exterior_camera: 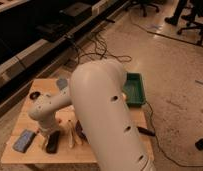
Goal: Place eraser in plastic cup
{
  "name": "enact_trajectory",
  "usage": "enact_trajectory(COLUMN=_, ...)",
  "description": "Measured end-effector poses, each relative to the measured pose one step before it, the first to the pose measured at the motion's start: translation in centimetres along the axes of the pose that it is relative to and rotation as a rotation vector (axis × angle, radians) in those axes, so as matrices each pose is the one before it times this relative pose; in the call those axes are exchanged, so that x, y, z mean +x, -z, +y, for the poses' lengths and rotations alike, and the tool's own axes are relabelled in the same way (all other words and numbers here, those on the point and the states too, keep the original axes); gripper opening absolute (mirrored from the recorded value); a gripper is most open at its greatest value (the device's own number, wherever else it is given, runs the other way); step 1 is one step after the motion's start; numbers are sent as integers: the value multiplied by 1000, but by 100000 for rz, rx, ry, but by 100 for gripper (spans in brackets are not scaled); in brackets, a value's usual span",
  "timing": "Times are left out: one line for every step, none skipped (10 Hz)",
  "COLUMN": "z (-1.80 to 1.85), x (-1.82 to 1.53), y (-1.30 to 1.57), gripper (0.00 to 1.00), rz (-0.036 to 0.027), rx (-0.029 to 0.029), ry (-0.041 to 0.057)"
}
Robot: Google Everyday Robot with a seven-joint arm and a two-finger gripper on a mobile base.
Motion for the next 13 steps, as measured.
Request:
enact_trajectory(z=87, x=40, y=-137, gripper=65, rz=846, rx=208, ry=219)
enact_trajectory(z=-99, x=-14, y=-133, gripper=53, rz=61, rx=-306, ry=202)
enact_trajectory(z=-84, x=-40, y=138, gripper=42, rz=-233, rx=-6, ry=-49)
enact_trajectory(z=-274, x=57, y=139, gripper=34, rz=-82, rx=152, ry=-382)
enact_trajectory(z=-96, x=55, y=130, gripper=23, rz=141, rx=109, ry=-68)
enact_trajectory(z=12, x=-17, y=169, gripper=13, rz=-11, rx=-49, ry=-49)
enact_trajectory(z=-12, x=5, y=125, gripper=5, rz=29, rx=-17, ry=-45)
enact_trajectory(z=57, x=37, y=105, gripper=0, rz=146, rx=-41, ry=104)
enact_trajectory(z=23, x=4, y=31, gripper=0, rz=33, rx=-43, ry=22)
enact_trajectory(z=47, x=-20, y=52, gripper=0, rz=-138, rx=-327, ry=375)
enact_trajectory(z=421, x=-485, y=536, gripper=0, rz=-2213, rx=-2697, ry=2481)
enact_trajectory(z=-48, x=-455, y=1208, gripper=0, rz=-2590, rx=-2699, ry=2700)
enact_trajectory(z=31, x=-457, y=1516, gripper=0, rz=-2462, rx=-1668, ry=1954)
